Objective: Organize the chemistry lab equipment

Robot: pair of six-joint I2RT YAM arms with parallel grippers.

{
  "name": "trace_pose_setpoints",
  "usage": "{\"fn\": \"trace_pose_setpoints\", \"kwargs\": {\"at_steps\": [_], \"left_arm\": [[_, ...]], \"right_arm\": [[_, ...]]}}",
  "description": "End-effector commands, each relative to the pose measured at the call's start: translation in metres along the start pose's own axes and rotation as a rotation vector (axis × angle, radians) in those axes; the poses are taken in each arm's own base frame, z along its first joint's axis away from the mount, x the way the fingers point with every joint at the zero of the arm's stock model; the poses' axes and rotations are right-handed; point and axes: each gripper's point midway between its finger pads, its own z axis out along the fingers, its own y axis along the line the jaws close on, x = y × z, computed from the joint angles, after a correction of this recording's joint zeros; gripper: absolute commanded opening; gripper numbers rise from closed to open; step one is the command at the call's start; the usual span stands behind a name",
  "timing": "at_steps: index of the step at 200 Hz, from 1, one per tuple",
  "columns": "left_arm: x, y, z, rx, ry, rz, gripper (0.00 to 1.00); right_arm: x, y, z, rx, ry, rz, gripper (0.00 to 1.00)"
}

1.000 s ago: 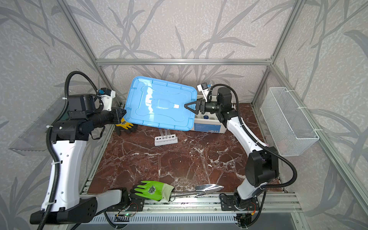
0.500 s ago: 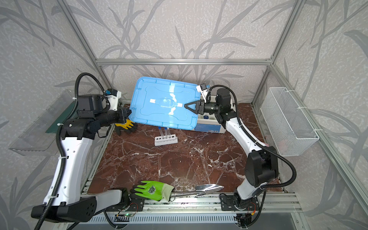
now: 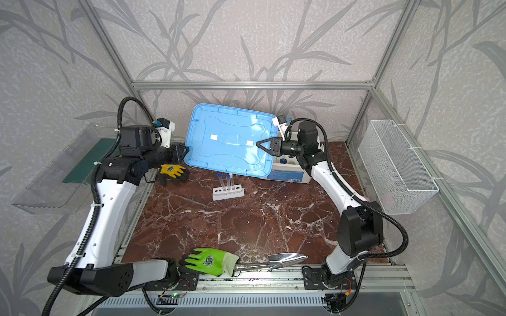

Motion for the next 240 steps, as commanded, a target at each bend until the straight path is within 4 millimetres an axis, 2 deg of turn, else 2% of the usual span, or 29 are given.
{"fn": "trace_pose_setpoints", "kwargs": {"at_steps": [1,20,63,79,95,139,153,171,190,214,240], "left_arm": [[-0.015,-0.009,-0.005,0.025,-0.058,0.018,0.4],[-0.02,-0.004,-0.007,-0.005,-0.074,0.015,0.5],[-0.043,-0.006,-0.011,0.006,-0.169,-0.067,0.57],[-0.057,-0.006,-0.01,0.01,-0.224,-0.169,0.54],[-0.066,-0.015,-0.004,0.043,-0.219,-0.214,0.54],[-0.081,-0.051,0.022,0.135,-0.222,-0.292,0.55],[-0.087,-0.06,0.024,0.171,-0.246,-0.29,0.58],[-0.091,-0.06,0.024,0.159,-0.277,-0.285,0.67],[-0.098,-0.071,0.027,0.227,-0.292,-0.306,0.7],[-0.104,-0.089,0.044,0.341,-0.257,-0.381,0.72],[-0.104,-0.102,0.062,0.382,-0.227,-0.449,0.74]], "right_arm": [[-0.019,0.017,-0.019,0.126,-0.025,-0.146,0.21],[-0.029,0.019,-0.034,0.242,-0.039,-0.237,0.2],[-0.056,0.037,-0.064,0.479,-0.089,-0.514,0.19],[-0.066,0.044,-0.072,0.555,-0.121,-0.619,0.18],[-0.076,0.05,-0.078,0.641,-0.148,-0.718,0.18],[-0.085,0.067,-0.077,0.824,-0.158,-0.974,0.18],[-0.085,0.068,-0.077,0.876,-0.153,-1.024,0.18],[-0.082,0.068,-0.077,0.928,-0.14,-1.062,0.18],[-0.074,0.068,-0.075,0.963,-0.094,-1.098,0.18],[-0.068,0.076,-0.07,1.024,-0.082,-1.228,0.17],[-0.069,0.082,-0.068,1.103,-0.075,-1.337,0.16]]}}
